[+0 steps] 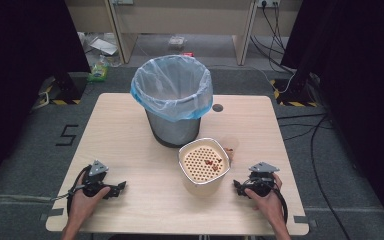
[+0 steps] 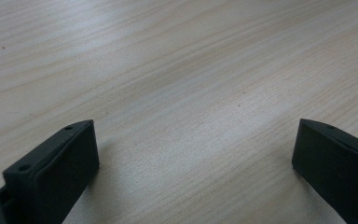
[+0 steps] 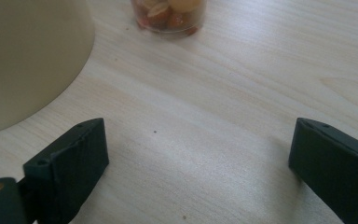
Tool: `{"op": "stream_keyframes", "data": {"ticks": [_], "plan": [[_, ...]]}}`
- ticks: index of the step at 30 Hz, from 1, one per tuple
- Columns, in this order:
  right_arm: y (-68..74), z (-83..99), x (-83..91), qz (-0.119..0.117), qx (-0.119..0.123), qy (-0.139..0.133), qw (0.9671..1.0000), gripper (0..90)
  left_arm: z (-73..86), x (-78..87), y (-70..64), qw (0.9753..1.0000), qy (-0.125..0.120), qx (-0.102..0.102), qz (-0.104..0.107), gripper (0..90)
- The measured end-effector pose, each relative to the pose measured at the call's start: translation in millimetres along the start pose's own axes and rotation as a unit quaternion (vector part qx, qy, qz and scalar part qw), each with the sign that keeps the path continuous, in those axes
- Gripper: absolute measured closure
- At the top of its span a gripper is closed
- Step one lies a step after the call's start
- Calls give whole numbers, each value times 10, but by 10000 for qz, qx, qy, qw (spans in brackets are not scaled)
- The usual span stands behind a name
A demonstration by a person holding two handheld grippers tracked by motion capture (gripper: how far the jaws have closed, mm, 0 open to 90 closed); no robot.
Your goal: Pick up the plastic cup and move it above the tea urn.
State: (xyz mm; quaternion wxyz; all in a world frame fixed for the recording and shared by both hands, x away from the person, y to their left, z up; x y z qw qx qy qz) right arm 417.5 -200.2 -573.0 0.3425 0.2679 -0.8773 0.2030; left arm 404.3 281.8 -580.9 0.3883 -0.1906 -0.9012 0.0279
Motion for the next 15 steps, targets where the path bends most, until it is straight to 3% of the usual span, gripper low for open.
{"op": "stream_keyframes", "data": {"ticks": [5,7,15], "plan": [[-26,-10,34,36,-4,-87,10000,205,0,0,0,10000,0,0,0,0],[-39,-20,51,100,-60,-135,9998,161,0,0,0,10000,1,0,0,0],[-86,-120,152,217,75,-322,9992,170,-1,-1,0,10000,-3,4,1,0]]}}
Point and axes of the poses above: each handheld gripper's, and its own axes: x roughly backward along the jaws, z roughly out of its underside, y roughly to its left, the point moved 8 cm from there along -x, roughly forward along the jaws, and after that the axes turned 14 degrees about x, right-handed, at the moved point
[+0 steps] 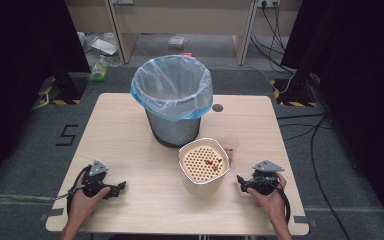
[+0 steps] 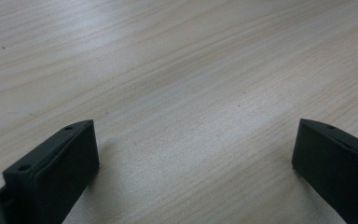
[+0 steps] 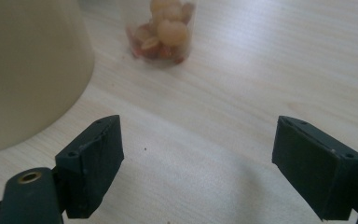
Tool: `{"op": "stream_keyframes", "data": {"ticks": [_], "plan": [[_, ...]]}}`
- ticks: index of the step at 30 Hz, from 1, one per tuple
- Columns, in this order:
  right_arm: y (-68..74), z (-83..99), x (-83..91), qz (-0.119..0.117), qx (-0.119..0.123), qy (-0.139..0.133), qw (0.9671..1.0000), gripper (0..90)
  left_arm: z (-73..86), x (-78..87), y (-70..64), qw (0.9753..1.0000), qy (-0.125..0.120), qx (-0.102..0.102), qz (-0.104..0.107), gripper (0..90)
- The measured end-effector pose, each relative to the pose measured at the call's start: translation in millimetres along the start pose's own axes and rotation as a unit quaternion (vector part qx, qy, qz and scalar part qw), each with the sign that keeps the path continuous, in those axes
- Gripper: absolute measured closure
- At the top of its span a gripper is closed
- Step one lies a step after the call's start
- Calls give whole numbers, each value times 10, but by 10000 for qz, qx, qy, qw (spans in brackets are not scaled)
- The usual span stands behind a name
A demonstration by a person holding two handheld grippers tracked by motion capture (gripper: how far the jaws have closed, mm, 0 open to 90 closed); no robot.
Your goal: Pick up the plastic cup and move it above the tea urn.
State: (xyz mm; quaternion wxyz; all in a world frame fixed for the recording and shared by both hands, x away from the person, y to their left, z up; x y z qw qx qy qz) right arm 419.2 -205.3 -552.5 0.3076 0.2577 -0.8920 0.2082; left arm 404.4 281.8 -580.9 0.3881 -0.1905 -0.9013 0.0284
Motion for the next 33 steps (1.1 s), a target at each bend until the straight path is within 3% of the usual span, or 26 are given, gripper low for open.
{"op": "stream_keyframes", "data": {"ticks": [5,13,20,33], "plan": [[-23,-139,90,-73,-169,-177,9997,226,1,0,0,10000,4,-4,1,0],[-192,-385,172,129,-191,-269,9994,304,0,0,0,10000,0,-1,1,0],[-318,-622,258,115,-215,-405,9989,344,0,0,-1,10000,-1,-1,-1,0],[-324,-1008,141,-94,-119,-363,9992,422,1,1,1,10000,6,-10,-2,0]]}}
Point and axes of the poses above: each handheld gripper's, and its own axes: x roughly backward along the jaws, z roughly out of its underside, y roughly to its left, the point moved 8 cm from there along -x, roughly forward along the jaws, and after that the axes turned 14 degrees about x, right-handed, at the moved point
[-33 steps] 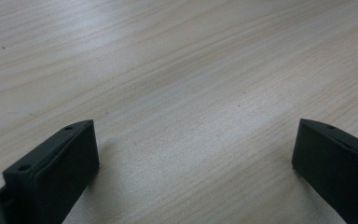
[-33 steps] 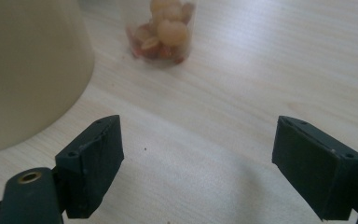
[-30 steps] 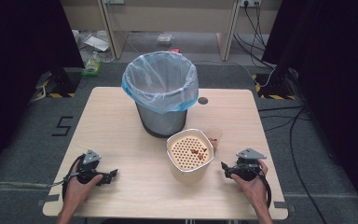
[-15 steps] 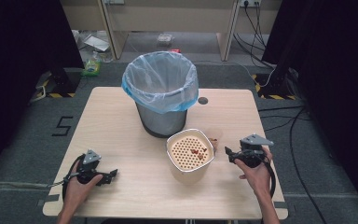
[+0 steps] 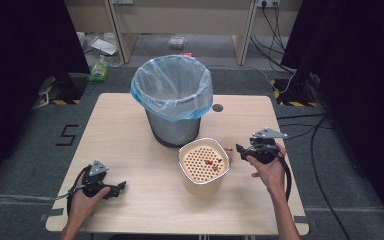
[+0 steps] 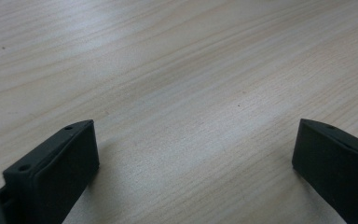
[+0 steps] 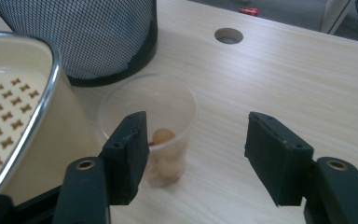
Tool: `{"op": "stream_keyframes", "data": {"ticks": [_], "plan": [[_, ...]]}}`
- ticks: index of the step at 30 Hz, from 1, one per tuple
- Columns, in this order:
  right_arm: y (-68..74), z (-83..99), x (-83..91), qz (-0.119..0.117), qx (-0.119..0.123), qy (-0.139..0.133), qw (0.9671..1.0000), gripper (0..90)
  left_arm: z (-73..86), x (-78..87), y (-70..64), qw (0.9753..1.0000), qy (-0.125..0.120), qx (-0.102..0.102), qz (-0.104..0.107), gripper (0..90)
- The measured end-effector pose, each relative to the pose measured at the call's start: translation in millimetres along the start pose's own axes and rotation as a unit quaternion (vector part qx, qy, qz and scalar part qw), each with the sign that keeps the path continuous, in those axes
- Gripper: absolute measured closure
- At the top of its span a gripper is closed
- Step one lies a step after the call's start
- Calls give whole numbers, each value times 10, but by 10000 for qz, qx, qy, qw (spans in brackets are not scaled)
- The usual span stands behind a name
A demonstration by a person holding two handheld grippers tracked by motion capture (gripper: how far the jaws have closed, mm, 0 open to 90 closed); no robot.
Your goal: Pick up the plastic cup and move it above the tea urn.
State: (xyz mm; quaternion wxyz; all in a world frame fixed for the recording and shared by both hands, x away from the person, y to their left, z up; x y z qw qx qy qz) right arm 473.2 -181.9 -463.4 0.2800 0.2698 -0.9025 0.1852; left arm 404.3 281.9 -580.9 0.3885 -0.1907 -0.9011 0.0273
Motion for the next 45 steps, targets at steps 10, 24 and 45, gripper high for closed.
{"op": "stream_keyframes", "data": {"ticks": [10,24,45], "plan": [[14,-100,-307,-116,145,239,9995,524,0,0,0,10000,-1,0,0,0],[28,80,-464,-371,101,525,9979,683,-1,-1,-2,10000,-9,10,1,0],[-70,157,-426,-402,504,132,9978,874,-1,-2,0,10000,-7,8,-2,0]]}}
Point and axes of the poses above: each handheld gripper's, and its own axes: x roughly backward along the jaws, z roughly out of its underside, y roughly to its left, the point moved 8 cm from there along -x, roughly forward along the jaws, and after that the axes turned 14 degrees about x, right-handed, at the moved point
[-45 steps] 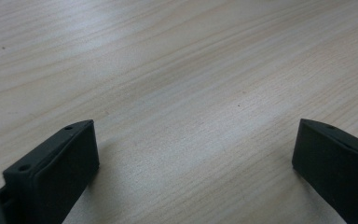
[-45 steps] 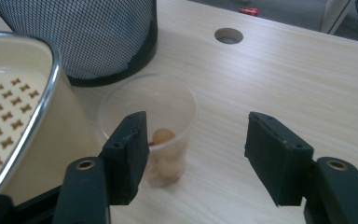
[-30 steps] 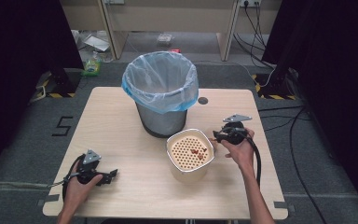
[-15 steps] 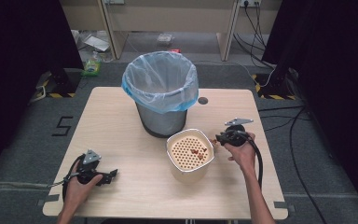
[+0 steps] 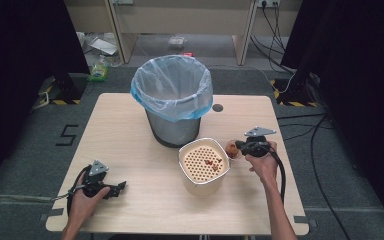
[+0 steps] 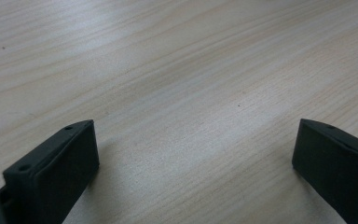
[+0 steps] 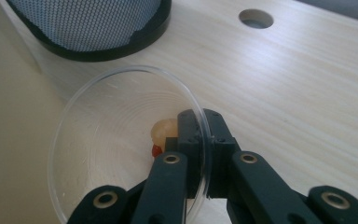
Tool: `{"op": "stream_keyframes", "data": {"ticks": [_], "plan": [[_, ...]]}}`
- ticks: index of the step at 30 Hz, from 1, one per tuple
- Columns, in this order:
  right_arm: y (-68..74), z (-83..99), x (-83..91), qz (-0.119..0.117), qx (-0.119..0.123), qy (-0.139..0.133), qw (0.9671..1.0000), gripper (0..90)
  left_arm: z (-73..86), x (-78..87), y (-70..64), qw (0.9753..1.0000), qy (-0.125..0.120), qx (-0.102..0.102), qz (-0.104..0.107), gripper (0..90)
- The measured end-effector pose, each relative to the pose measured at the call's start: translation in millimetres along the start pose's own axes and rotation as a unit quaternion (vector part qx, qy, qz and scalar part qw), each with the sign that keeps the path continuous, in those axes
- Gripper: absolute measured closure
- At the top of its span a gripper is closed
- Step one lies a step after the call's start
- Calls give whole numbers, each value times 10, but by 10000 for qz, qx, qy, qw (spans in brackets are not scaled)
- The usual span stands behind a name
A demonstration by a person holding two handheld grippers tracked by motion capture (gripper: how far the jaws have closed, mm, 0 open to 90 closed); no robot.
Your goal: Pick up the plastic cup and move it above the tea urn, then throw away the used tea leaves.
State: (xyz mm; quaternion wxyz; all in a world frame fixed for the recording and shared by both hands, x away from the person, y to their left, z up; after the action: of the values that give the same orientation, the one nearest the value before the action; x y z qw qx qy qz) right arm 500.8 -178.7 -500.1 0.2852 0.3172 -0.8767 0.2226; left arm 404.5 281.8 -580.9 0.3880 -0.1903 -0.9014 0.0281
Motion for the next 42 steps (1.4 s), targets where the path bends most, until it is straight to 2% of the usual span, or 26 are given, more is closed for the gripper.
{"op": "stream_keyframes", "data": {"ticks": [7,8,9,13,15,17,18,25,29,36,41,42], "plan": [[-116,-137,154,433,280,-273,9983,874,0,-1,0,10000,0,-1,-1,0],[-116,-137,154,433,280,-273,9983,874,0,-1,0,10000,0,-1,-1,0],[-133,-201,207,570,385,-364,9970,874,0,0,0,10000,0,-4,-1,0],[-143,-274,253,749,513,-443,9949,874,0,0,0,10000,4,-6,-1,0],[-160,-349,327,920,637,-580,9920,874,0,0,0,10000,4,-6,-1,0],[-163,-363,348,963,652,-595,9914,874,0,0,0,10000,2,-3,0,0],[-178,-407,409,1118,746,-672,9887,874,0,0,0,10000,2,-3,1,0],[-153,-516,587,1366,914,-879,9825,874,-1,-1,0,10000,6,-10,2,0],[-116,-619,682,1546,1088,-985,9770,874,-6,-7,-3,10000,11,-26,20,0],[0,-787,795,1872,1522,-1083,9644,877,-11,-13,-7,10000,3,-24,26,0],[108,-926,863,2001,1850,-1374,9523,878,-11,-13,-7,10000,3,-25,26,0],[134,-956,874,2033,1942,-1429,9490,878,-11,-12,-7,10000,2,-29,25,0]]}}
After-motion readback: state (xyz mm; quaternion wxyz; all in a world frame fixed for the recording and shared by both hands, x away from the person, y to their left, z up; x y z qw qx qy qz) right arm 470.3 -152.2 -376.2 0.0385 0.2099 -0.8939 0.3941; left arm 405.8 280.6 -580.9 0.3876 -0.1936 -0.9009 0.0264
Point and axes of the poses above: each handheld gripper's, and its own axes: x roughly backward along the jaws, z roughly out of its underside, y roughly to its left, the point moved 8 cm from there along -x, roughly forward along the jaws, and after that the axes turned 14 degrees about x, right-handed, at the moved point
